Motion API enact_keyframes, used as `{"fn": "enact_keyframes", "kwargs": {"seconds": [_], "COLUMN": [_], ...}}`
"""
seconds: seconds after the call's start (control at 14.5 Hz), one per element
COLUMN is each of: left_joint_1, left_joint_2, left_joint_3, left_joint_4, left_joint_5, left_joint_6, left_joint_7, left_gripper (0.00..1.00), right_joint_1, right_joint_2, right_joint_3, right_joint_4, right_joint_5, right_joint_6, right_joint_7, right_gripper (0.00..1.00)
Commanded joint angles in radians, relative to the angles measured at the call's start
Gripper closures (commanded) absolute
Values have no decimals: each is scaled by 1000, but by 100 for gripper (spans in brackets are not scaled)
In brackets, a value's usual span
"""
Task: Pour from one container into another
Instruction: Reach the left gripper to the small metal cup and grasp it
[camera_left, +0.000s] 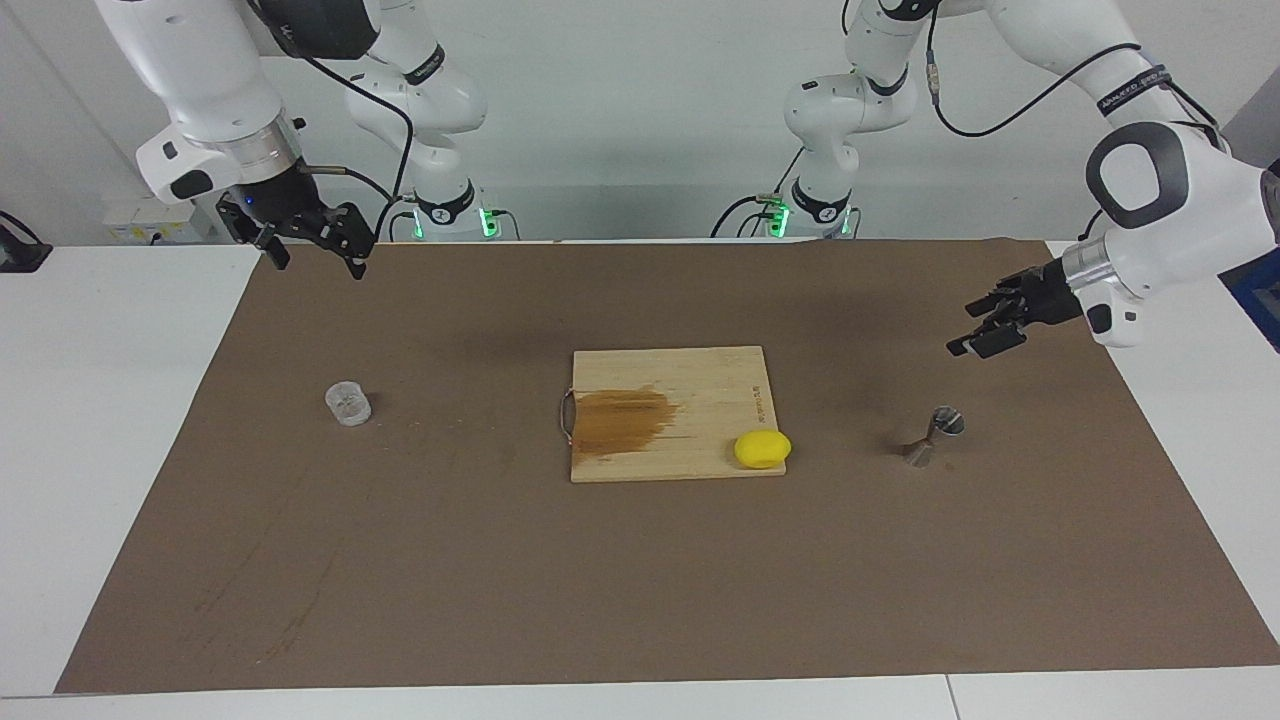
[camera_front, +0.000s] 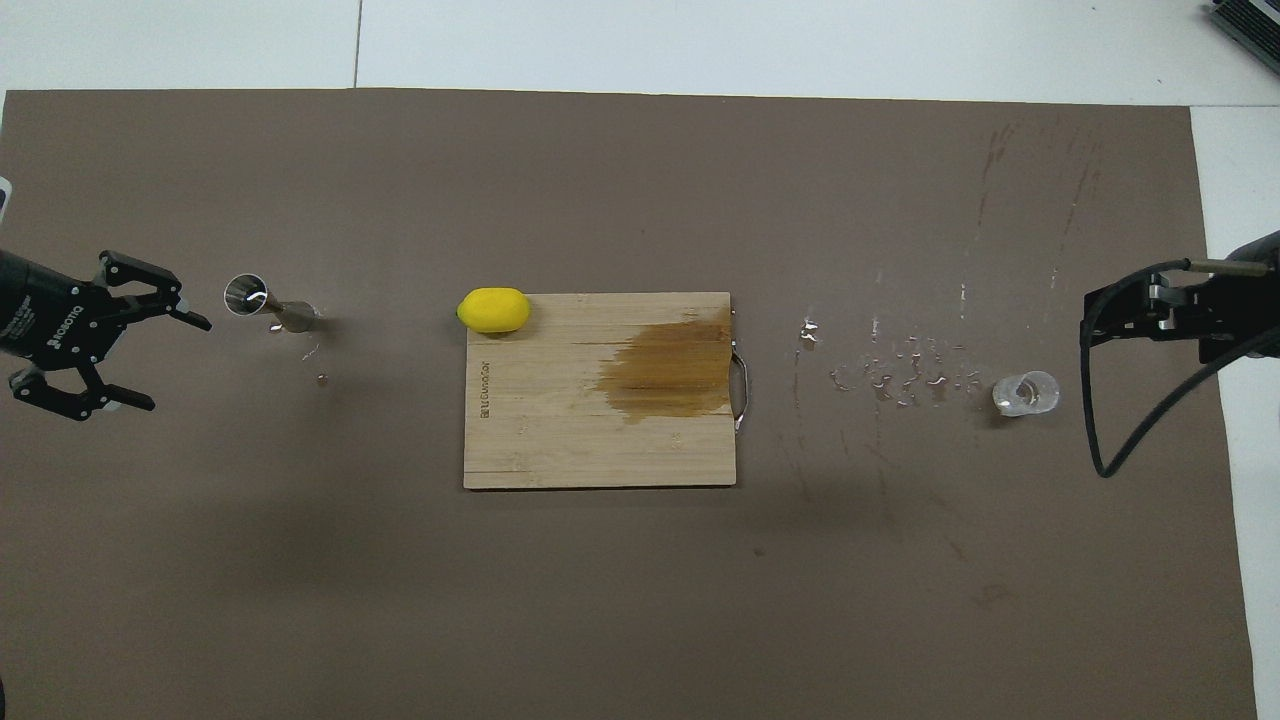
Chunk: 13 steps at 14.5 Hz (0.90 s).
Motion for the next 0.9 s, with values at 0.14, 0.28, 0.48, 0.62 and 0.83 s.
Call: {"fn": "enact_keyframes", "kwargs": {"seconds": [0.14, 0.28, 0.48, 0.62, 0.83], "left_joint_1": [1, 12, 27, 27, -3], "left_joint_2": [-13, -39, -61, -78, -86], "left_joint_3": [95, 115, 115, 115, 110], "left_joint_4": [-172, -279, -409, -465, -520], "left_joint_5": [-319, -457, -684, -784, -886], "left_joint_6": [203, 316, 435, 476, 557], "left_joint_7": [-296, -340, -337, -336, -328], "left_gripper": [0, 0, 0, 0, 0], "right_joint_1": [-13, -13, -13, -13, -13], "right_joint_2": [-11, -11, -11, -11, -11], "right_joint_3": [5, 5, 5, 5, 5], "right_joint_4": [-11, -11, -11, -11, -11], "right_joint_5": [10, 10, 10, 10, 10], "right_joint_6": [1, 1, 1, 1, 1], "right_joint_7": [-24, -24, -24, -24, -24], "right_gripper": [0, 0, 0, 0, 0]}}
